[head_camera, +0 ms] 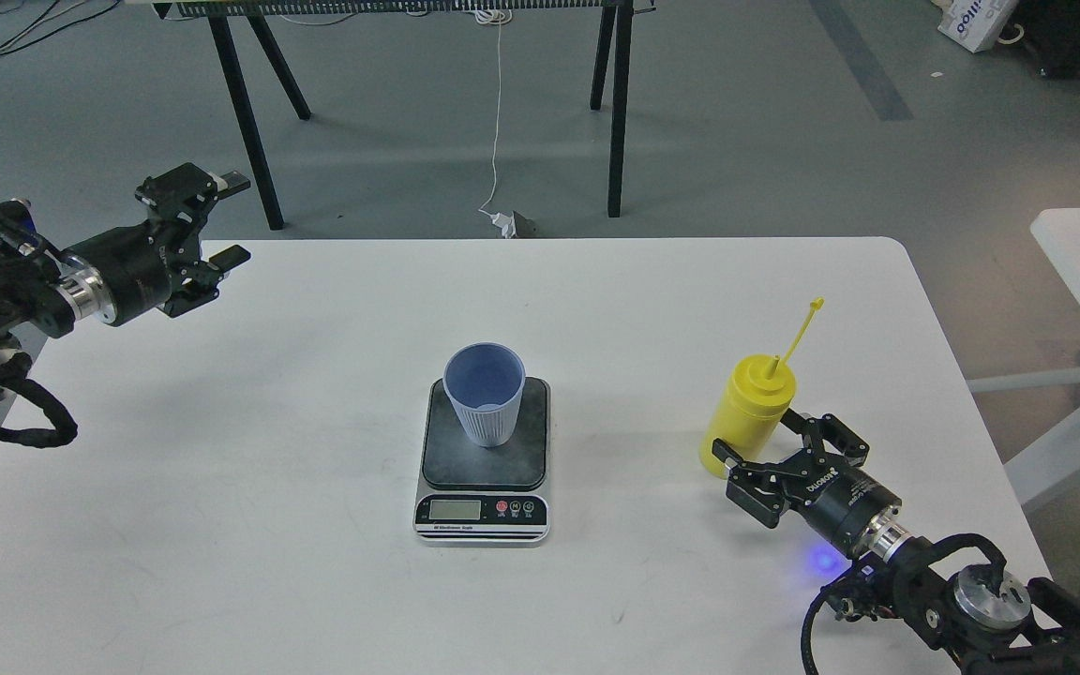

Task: Pour seasoning into cup on scale with both arms
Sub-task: 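Close the right gripper around the yellow bottle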

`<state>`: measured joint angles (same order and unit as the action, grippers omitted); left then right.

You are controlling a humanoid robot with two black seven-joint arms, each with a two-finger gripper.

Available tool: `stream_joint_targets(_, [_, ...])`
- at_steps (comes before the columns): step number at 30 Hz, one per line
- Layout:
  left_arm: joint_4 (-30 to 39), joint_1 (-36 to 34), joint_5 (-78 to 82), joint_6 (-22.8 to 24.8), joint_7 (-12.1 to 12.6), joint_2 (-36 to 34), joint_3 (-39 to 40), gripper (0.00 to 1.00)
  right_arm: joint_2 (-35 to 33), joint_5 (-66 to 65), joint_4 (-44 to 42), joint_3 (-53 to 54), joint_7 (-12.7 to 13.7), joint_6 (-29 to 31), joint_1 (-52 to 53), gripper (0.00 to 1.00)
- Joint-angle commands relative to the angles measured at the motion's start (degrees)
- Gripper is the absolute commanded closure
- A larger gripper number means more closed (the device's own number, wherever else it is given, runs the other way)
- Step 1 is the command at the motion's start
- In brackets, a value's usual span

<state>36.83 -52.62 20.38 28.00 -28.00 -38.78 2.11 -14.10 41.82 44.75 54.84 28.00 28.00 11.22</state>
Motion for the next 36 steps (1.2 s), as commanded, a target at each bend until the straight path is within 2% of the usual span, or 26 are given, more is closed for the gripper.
stream_joint_targets(1, [0.0,0.2,-0.1,0.0,0.0,-0.2,0.1,0.01,1.2,-0.6,-1.8,0.0,0.0,0.0,1.1,0.01])
stream_joint_targets(9, [0.0,0.9,-0.1,0.0,0.0,-0.2,0.1,0.01,2.5,-1.0,-2.8,0.0,0.0,0.0,1.9,0.02])
stream_joint_targets(15, [0.0,0.9,-0.1,0.0,0.0,-0.1,0.1,0.01,2.6,-1.0,-3.4,0.1,0.0,0.0,1.9,0.09])
stream_joint_targets(18, [0.0,0.9,-0.1,0.0,0.0,0.0,0.1,0.01,2.7,-1.0,-3.5,0.1,0.0,0.0,2.0,0.26])
stream_joint_targets(21, [0.0,0.9,-0.1,0.0,0.0,0.0,0.1,0.01,3.1,-1.0,-3.5,0.2,0.0,0.0,2.1,0.55])
stream_joint_targets(23, [0.0,0.9,-0.1,0.0,0.0,0.0,0.1,0.01,3.4,-1.1,-3.4,0.2,0.0,0.0,2.1,0.70])
stream_joint_targets(28, [0.0,0.9,-0.1,0.0,0.0,0.0,0.1,0.01,3.5,-2.5,-3.0,0.3,0.0,0.0,2.5,0.83])
stream_joint_targets(33, [0.0,1.0,-0.1,0.0,0.0,0.0,0.2,0.01,2.4,-4.9,-3.0,0.4,0.0,0.0,7.3,0.86])
stream_joint_targets(36, [0.0,1.0,-0.2,0.0,0.0,0.0,0.4,0.01,-1.3,-7.3,-2.8,0.4,0.0,0.0,12.9,0.87])
